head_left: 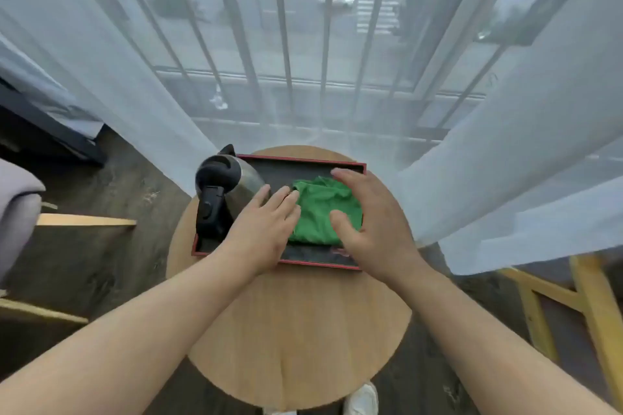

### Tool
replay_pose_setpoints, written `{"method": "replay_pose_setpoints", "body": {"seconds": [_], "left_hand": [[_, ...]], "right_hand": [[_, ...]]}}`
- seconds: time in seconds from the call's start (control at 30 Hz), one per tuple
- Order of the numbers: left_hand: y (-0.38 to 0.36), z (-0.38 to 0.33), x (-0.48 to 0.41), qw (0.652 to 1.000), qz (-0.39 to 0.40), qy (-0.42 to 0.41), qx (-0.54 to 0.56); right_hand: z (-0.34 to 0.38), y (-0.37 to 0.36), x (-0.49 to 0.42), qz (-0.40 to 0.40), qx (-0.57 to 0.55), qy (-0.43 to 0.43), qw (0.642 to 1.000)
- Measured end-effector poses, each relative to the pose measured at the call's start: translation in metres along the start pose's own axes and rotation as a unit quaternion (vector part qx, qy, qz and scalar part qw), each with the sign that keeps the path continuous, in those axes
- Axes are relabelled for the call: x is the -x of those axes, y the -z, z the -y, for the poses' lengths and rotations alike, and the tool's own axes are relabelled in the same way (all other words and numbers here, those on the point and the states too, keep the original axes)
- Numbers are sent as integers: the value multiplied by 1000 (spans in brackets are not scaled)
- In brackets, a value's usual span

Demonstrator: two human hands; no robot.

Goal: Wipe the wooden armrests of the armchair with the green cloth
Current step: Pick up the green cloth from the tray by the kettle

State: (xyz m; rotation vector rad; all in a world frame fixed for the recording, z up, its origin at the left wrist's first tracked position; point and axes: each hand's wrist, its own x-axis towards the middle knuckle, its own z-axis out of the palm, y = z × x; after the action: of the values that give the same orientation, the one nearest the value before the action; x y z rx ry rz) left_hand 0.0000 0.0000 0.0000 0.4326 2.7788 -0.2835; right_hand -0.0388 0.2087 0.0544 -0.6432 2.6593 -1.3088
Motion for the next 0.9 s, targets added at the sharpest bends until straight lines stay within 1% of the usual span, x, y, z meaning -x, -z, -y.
{"method": "replay_pose_setpoints", "body": {"seconds": [0.07, 0.1, 0.13, 0.2, 0.3, 0.4, 0.47, 0.67, 0.8, 0.9], "left_hand": [[-33, 0, -22, 998, 29, 3, -46], [-48, 2, -31, 997, 39, 5, -62], [-58, 4, -38, 996, 50, 8, -78], [-80, 5, -48, 992, 63, 11, -106], [-94, 10, -54, 985, 65, 2, -157], [-98, 13, -54, 981, 65, -6, -183], [-98, 15, -56, 978, 68, -10, -199], [-102, 17, -62, 966, 50, -7, -255], [-105, 16, -59, 958, 76, -14, -277], [-104, 16, -58, 956, 87, -20, -278]], "right_hand": [[-34, -39, -3, 31, 52, 15, 998], [-54, -59, -5, 59, 80, 12, 995], [-70, -77, -5, 92, 113, 9, 989], [-102, -107, -8, 127, 184, 19, 974], [-133, -128, -12, 170, 269, 22, 948], [-150, -140, -17, 207, 322, 31, 923], [-157, -146, -21, 219, 339, 33, 914], [-168, -157, -22, 217, 361, 40, 906], [-170, -157, -24, 203, 379, 55, 901], [-163, -162, -26, 208, 397, 47, 893]]}}
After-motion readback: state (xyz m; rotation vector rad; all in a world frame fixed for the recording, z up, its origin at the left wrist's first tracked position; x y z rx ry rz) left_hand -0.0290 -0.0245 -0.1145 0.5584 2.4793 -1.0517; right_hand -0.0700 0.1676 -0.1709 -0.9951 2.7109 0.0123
